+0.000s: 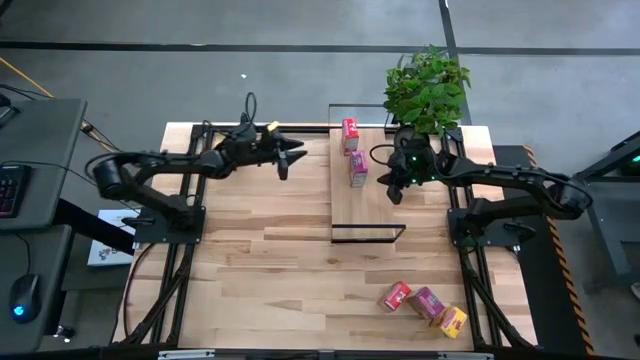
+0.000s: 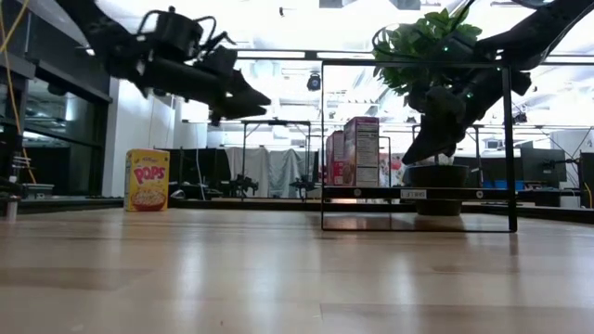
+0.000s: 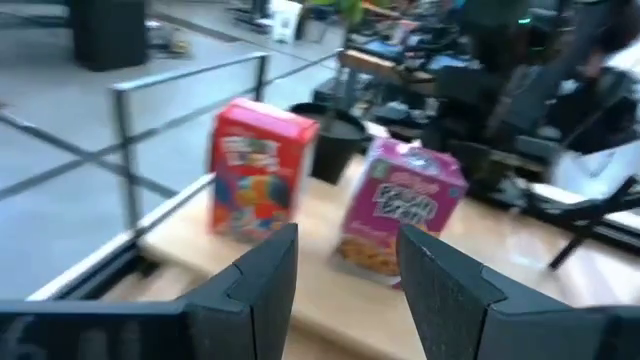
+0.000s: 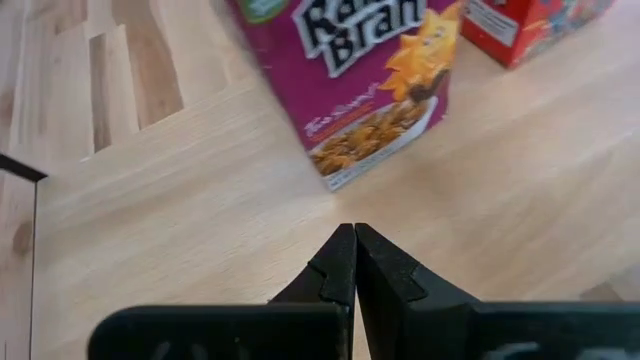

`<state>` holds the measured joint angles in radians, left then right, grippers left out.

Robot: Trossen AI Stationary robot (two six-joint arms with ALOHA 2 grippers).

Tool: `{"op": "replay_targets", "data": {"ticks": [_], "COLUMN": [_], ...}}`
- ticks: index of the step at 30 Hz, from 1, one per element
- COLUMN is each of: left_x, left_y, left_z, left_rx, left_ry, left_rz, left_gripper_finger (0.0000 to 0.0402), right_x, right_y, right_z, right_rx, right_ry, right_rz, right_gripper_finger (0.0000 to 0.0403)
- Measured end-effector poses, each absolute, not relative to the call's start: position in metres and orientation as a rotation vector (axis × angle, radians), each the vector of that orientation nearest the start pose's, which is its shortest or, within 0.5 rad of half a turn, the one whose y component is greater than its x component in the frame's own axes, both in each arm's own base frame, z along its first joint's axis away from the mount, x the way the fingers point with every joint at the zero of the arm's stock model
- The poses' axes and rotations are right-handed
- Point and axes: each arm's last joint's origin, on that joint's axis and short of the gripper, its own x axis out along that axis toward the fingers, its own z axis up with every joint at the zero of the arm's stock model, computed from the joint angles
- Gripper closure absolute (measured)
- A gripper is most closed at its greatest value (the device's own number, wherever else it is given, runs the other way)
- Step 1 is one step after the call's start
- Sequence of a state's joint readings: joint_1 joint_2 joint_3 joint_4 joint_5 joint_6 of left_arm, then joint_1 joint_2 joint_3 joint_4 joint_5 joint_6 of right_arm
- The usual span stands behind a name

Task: Stack cereal on shelf
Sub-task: Put the top yellow cereal box on the shelf

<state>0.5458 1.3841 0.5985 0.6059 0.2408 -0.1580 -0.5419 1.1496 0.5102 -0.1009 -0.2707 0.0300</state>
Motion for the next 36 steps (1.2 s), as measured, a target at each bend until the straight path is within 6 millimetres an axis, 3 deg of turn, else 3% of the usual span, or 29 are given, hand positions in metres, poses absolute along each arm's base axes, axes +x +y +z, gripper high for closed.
{"op": "replay_targets", "data": {"ticks": [5,13,21,29,36], "left_x": [0.229,0.208,0.164,0.141,0.127], "left_y": [0.137,0.155,0.172,0.188,0.194], "left_z": [0.242,0.274,0.265,0.264,0.262], "left_rx": [-0.179,-0.165,-0.371,-0.406,-0.462], "left_ry": [0.281,0.755,1.012,1.044,1.077], "left_rz": [0.439,0.745,0.911,1.023,1.002], "left_gripper_finger": [0.024,0.0195,0.0148,0.0137,0.0137], "right_x": [0.19,0.19,0.19,0.19,0.19], "right_y": [-0.101,-0.103,-0.103,-0.103,-0.103], "right_z": [0.182,0.182,0.182,0.182,0.182], "right_rx": [0.303,0.267,0.253,0.246,0.245], "right_ry": [0.683,0.682,0.684,0.68,0.679], "right_rz": [-0.255,-0.276,-0.271,-0.269,-0.269], "right_gripper_finger": [0.0402,0.0402,0.0402,0.0402,0.0402]}}
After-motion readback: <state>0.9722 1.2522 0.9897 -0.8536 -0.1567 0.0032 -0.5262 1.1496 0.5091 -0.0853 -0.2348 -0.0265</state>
